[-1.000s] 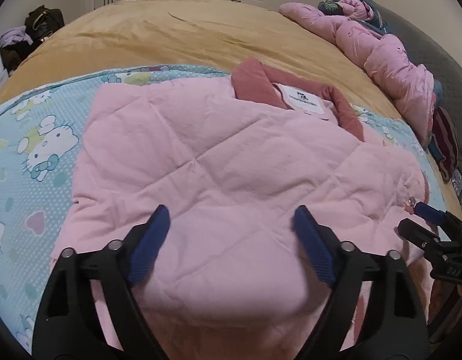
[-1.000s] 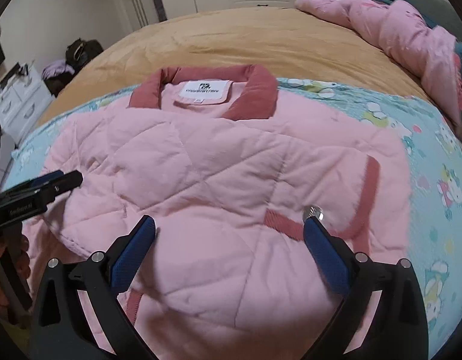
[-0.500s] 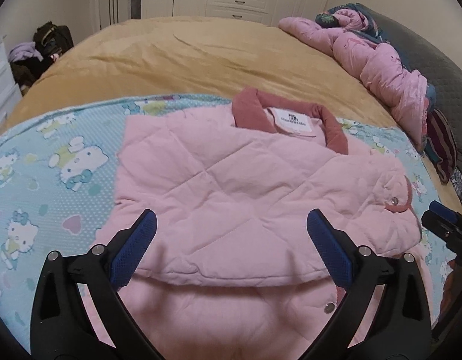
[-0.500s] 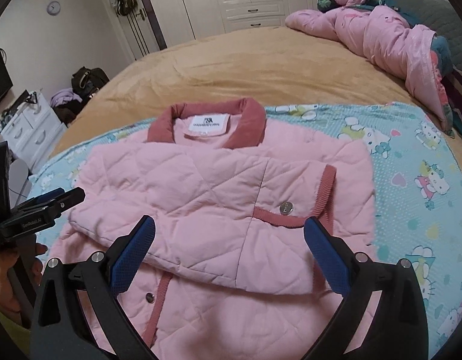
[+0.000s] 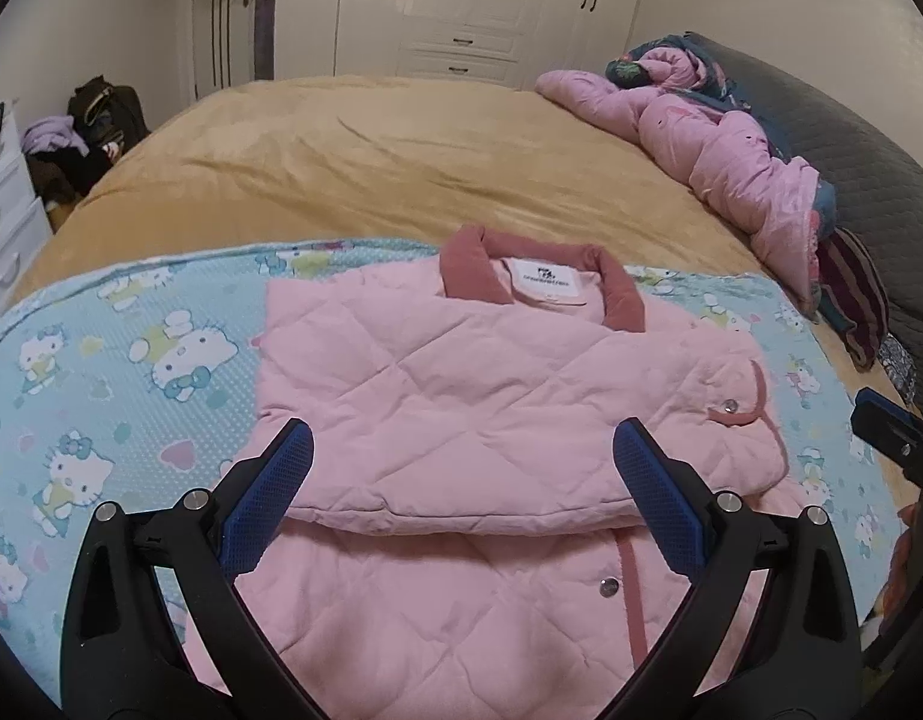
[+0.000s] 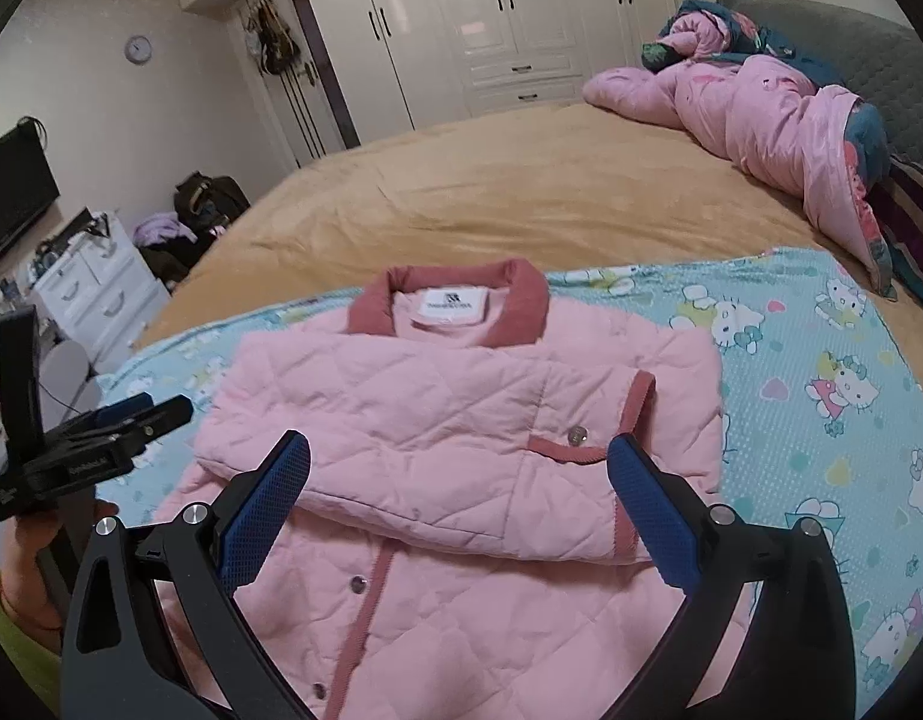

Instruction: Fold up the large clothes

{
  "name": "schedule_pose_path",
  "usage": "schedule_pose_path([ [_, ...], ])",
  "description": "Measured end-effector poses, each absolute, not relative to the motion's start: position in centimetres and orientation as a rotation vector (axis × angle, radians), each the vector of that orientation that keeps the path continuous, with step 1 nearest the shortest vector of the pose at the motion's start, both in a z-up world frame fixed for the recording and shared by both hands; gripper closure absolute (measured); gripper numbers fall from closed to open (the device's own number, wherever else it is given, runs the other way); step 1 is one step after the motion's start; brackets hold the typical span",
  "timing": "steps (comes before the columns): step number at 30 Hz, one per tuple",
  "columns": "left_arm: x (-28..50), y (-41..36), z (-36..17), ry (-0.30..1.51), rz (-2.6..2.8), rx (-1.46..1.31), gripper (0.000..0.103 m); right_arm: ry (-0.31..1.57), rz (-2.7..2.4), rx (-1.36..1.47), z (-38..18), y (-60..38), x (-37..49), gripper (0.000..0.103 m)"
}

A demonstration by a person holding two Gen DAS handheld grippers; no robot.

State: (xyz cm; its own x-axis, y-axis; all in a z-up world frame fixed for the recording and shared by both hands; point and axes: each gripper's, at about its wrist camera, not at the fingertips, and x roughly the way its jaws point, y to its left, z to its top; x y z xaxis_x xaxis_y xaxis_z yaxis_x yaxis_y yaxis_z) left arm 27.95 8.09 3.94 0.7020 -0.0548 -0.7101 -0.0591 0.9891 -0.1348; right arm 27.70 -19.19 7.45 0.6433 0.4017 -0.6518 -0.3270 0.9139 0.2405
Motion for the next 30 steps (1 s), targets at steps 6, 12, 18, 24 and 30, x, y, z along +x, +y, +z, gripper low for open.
schedule_pose_path([
  [6, 26.3, 7.7, 5.5, 0.761, -0.009, -0.153, 0.009, 0.729, 0.430, 0.103, 9.1, -19.3, 25.9, 0.004],
  [12, 24.4, 7.1, 6.0, 0.748, -0.026, -0.144, 0.009, 0.704, 0.437, 0.102, 9.6, -19.5, 24.0, 0.004],
  [18, 22.0, 6.6, 6.4, 0.723, -0.039, -0.139, 0.009, 0.695, 0.443, 0.104, 9.7, -19.7, 21.6, 0.004],
  [24, 19.9, 6.3, 6.5, 0.710, -0.043, -0.127, 0.009, 0.686, 0.452, 0.092, 9.8, -19.7, 19.3, 0.004],
  [30, 17.8, 6.1, 6.5, 0.702, -0.044, -0.120, 0.009, 0.685, 0.455, 0.082, 9.3, -20.0, 17.1, 0.004],
])
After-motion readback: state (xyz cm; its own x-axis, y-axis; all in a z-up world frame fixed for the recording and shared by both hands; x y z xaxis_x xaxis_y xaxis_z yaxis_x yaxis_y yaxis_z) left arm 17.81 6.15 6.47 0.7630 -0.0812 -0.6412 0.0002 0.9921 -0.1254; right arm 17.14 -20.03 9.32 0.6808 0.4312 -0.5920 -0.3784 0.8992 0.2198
